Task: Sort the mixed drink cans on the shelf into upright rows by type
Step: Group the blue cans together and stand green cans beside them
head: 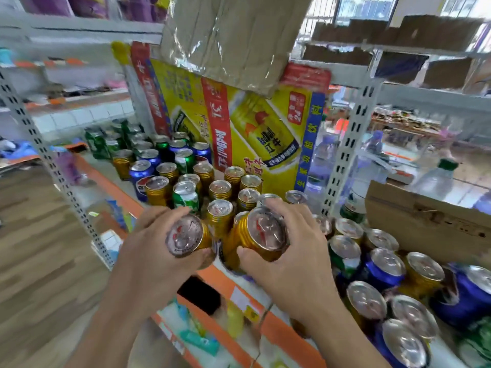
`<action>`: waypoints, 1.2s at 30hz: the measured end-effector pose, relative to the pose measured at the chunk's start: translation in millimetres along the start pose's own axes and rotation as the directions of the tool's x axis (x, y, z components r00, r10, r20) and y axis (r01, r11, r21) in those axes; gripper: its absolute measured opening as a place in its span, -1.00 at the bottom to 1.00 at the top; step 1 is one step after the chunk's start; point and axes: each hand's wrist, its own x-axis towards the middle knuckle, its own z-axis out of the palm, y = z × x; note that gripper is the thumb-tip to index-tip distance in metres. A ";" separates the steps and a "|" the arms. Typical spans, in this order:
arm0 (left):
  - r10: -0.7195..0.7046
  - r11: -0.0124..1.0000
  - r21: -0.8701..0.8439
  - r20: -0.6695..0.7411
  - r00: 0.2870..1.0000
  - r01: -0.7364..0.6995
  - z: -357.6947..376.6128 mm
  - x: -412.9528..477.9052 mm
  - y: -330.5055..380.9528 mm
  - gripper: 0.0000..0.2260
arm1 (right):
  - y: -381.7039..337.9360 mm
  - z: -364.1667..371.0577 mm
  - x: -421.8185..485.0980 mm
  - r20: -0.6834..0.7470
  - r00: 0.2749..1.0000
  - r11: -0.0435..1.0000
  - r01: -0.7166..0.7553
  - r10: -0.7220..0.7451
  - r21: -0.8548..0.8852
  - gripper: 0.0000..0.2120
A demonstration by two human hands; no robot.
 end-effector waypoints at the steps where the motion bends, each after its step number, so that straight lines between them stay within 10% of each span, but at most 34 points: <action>1: 0.014 1.000 0.014 0.047 0.999 -0.015 -1.7 14.4 -15.0 -0.40 | -2.6 15.1 8.7 0.041 0.999 1.000 -0.013 0.014 -0.027 -0.27; 12: 0.120 0.989 0.027 0.441 0.889 -0.147 45.8 106.1 -88.6 -0.32 | 24.5 115.2 52.4 0.254 0.944 0.803 -0.021 0.213 -0.595 -0.36; 22: 0.184 0.972 0.037 0.488 0.853 -0.231 77.4 120.3 -110.4 -0.41 | 29.5 137.3 65.8 0.215 0.911 0.632 -0.063 0.353 -0.773 -0.48; 29: 0.271 0.945 0.044 0.449 0.851 -0.324 77.6 117.7 -109.5 -0.54 | 24.3 118.4 73.3 0.283 0.882 0.732 -0.095 0.376 -0.675 -0.58; 36: 0.418 0.908 -0.216 0.423 0.804 -0.359 85.5 117.4 -63.0 -0.66 | 32.7 62.4 62.3 0.036 0.924 0.779 -0.299 0.380 -0.551 -0.68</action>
